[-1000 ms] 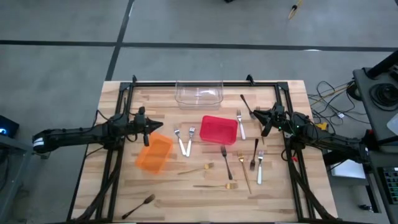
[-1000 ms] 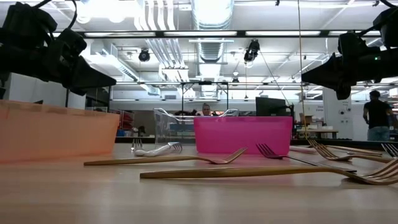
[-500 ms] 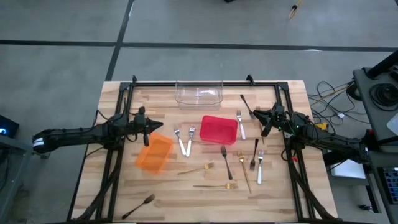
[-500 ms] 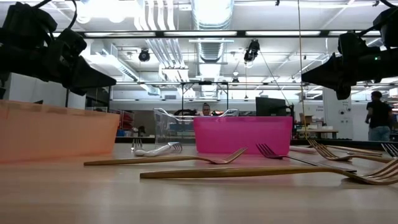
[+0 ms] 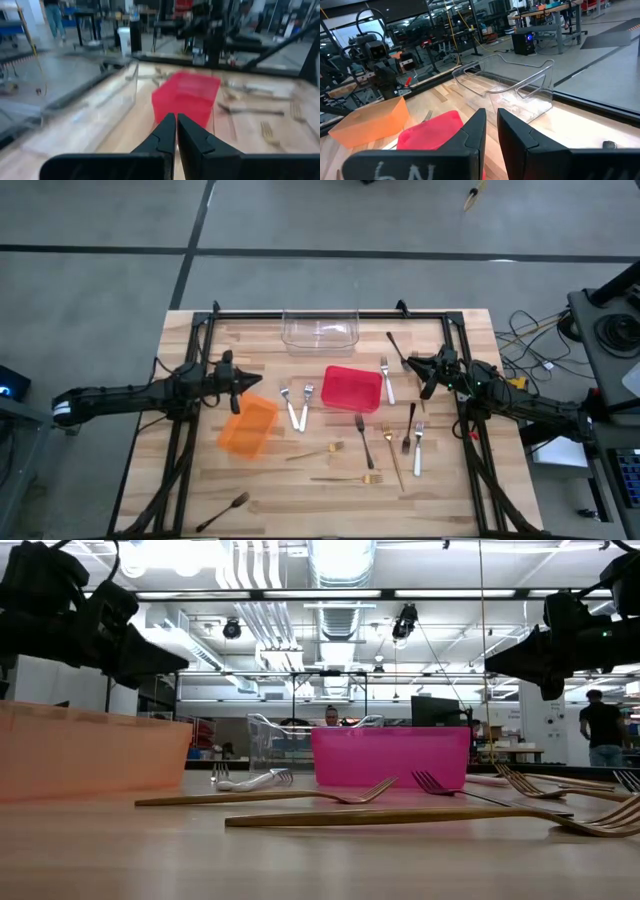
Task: Sort silverware by color (type)
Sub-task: Put the black fork into the transparent bin
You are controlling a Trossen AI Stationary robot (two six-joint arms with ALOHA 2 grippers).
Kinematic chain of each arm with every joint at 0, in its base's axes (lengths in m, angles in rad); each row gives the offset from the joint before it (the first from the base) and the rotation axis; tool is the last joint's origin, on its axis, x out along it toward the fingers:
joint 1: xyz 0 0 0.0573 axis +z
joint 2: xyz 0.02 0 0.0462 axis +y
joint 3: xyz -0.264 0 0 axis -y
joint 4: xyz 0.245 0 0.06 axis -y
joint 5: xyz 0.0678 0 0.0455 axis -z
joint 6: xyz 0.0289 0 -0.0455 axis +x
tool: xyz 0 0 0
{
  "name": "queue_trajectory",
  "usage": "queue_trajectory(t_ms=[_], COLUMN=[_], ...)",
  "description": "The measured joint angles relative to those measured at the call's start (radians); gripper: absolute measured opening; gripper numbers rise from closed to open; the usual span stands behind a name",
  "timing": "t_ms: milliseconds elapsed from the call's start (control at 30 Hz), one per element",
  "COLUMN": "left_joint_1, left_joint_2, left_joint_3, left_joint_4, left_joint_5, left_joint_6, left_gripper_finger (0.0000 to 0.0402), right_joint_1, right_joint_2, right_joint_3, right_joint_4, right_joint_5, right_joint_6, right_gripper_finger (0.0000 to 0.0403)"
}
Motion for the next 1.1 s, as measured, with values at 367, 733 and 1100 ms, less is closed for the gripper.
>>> queue_trajectory(t_ms=[367, 733, 1100], left_joint_1=[0.0, -0.002, -0.001], left_joint_2=[0.001, 0.047, 0.119], left_joint_3=[0.0, -0.002, 0.044], left_joint_4=[0.065, 0.108, 0.173], left_joint_5=[0.0, 0.0, 0.097], left_joint_6=[-0.042, -0.108, -0.427], left_gripper_finger=[0.0, 0.0, 0.0], right_joint_1=[0.0, 0.0, 0.0], right_joint_2=[0.0, 0.0, 0.0], right_joint_3=[0.0, 0.0, 0.0], right_joint_4=[0.001, 0.008, 0.021], right_joint_5=[-0.001, 0.001, 0.002], right_joint_6=[0.074, 0.09, 0.029], right_gripper_finger=[0.0038, 0.0038, 0.0038])
